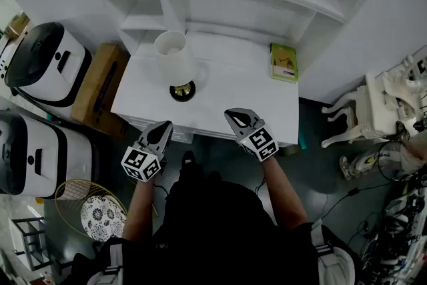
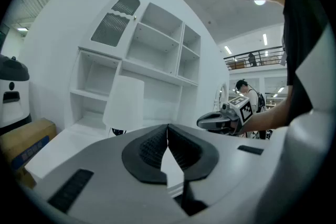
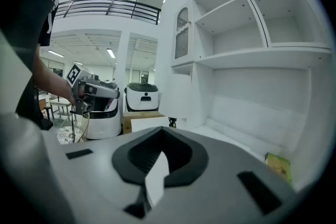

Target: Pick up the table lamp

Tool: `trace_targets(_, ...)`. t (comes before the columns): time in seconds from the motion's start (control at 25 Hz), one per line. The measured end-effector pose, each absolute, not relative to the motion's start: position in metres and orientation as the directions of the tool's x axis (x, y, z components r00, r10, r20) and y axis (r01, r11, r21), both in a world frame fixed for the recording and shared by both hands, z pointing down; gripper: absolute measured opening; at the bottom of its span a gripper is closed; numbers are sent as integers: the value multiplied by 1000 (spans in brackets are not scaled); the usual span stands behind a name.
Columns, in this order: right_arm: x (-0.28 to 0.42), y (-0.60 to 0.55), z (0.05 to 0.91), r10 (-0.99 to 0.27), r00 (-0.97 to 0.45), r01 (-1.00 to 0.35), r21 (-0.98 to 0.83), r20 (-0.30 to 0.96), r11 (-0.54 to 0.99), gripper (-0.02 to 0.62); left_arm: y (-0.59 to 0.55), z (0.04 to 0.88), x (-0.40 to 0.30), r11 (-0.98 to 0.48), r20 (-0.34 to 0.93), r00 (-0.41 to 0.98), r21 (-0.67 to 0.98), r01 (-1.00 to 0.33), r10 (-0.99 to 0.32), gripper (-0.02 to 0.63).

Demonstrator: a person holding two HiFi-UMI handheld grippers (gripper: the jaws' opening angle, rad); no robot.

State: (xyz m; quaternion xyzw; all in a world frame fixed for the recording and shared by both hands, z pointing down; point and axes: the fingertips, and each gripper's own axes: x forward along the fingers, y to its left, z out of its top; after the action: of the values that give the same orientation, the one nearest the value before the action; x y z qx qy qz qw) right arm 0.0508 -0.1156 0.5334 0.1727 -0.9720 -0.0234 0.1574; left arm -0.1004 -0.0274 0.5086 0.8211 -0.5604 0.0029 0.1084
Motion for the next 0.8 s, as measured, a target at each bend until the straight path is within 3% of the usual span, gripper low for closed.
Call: trace_targets(0.8,46,-106,547,-330,-884,-325,73,331,943,6,-25,516,-114,-359,112,384,195,-913,-916,15)
